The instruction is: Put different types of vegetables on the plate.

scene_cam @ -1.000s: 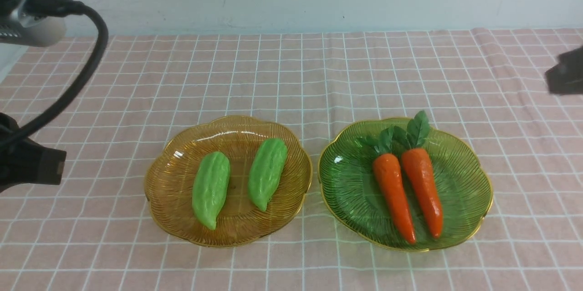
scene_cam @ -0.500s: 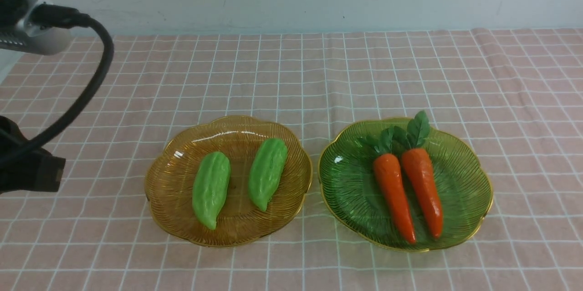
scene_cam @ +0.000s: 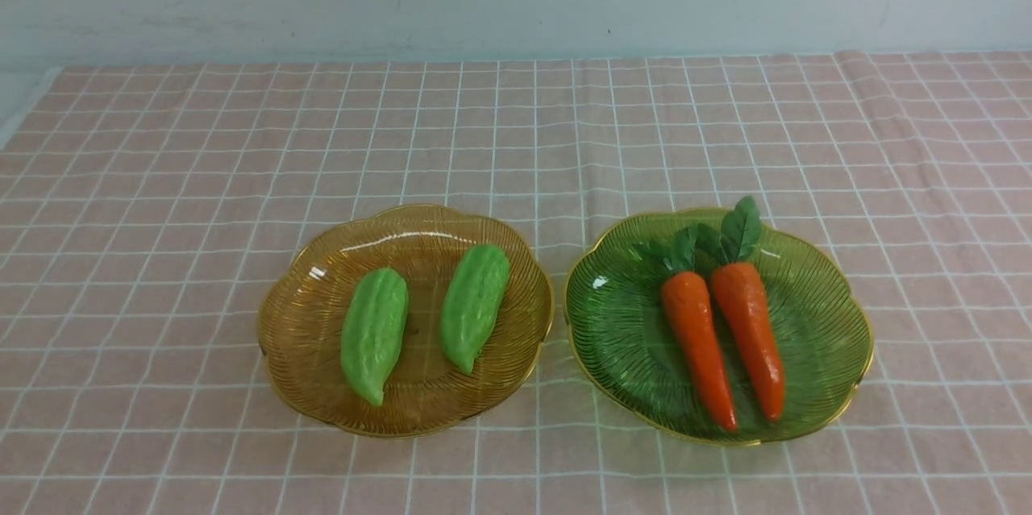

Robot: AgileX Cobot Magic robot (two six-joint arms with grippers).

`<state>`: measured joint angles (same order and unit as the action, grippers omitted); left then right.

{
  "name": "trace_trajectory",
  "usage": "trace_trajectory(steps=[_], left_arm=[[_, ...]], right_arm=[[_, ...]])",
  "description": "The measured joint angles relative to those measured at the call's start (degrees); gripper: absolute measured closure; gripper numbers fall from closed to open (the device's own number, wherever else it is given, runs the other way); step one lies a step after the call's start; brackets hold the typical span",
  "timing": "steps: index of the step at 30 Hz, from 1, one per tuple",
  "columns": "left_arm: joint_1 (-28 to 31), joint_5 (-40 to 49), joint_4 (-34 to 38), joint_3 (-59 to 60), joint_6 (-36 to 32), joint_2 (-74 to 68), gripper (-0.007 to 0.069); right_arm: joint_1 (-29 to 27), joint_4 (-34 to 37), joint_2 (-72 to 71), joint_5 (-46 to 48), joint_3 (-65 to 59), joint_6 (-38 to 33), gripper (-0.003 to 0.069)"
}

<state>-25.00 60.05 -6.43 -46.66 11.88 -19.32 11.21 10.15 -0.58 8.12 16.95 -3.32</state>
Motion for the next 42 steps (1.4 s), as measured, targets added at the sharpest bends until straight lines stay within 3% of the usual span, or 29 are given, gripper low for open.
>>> trace_trajectory(steps=[8, 24, 29, 33, 38, 42], left_arm=[[0.0, -8.2, -1.5, 12.4, -0.2, 18.7, 0.0628], [0.0, -9.7, -1.9, 19.0, -0.2, 20.4, 0.0628], [0.6, -17.5, -1.9, 19.5, -0.3, 20.4, 0.0628], [5.4, -25.8, 0.2, 23.1, -3.5, 20.4, 0.0628], [17.5, -33.7, 7.5, 34.7, -11.9, 20.3, 0.0628], [20.3, -35.3, 7.2, 41.5, -13.0, 20.3, 0.0628]], right_arm=[[0.0, 0.0, 0.0, 0.6, 0.0, 0.0, 0.0674], [0.0, 0.0, 0.0, 0.7, 0.0, 0.0, 0.0674], [0.0, 0.0, 0.0, 0.7, 0.0, 0.0, 0.0674], [0.0, 0.0, 0.0, 0.7, 0.0, 0.0, 0.0674], [0.0, 0.0, 0.0, 0.7, 0.0, 0.0, 0.0674], [0.0, 0.0, 0.0, 0.7, 0.0, 0.0, 0.0674]])
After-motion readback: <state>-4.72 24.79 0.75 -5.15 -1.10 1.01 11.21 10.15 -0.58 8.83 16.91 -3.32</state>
